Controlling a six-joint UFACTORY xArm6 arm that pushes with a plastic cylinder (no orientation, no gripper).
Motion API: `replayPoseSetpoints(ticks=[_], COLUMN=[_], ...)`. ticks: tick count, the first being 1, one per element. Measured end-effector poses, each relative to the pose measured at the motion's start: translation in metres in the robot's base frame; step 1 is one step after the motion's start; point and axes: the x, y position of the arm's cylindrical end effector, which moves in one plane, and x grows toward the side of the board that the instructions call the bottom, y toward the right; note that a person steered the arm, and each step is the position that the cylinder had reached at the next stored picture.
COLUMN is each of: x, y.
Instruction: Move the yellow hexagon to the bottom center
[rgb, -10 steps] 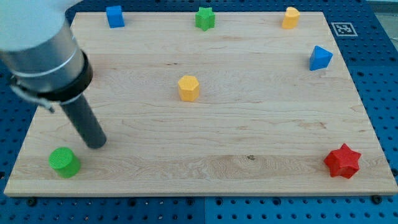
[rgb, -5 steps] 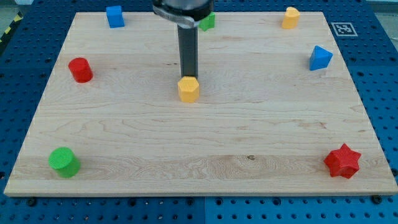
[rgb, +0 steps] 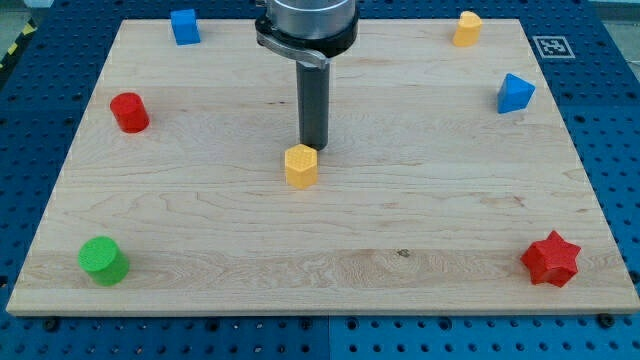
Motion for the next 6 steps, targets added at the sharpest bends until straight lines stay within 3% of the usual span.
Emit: replayPoseSetpoints(ticks=[6], x=[0.061], y=[-0.035])
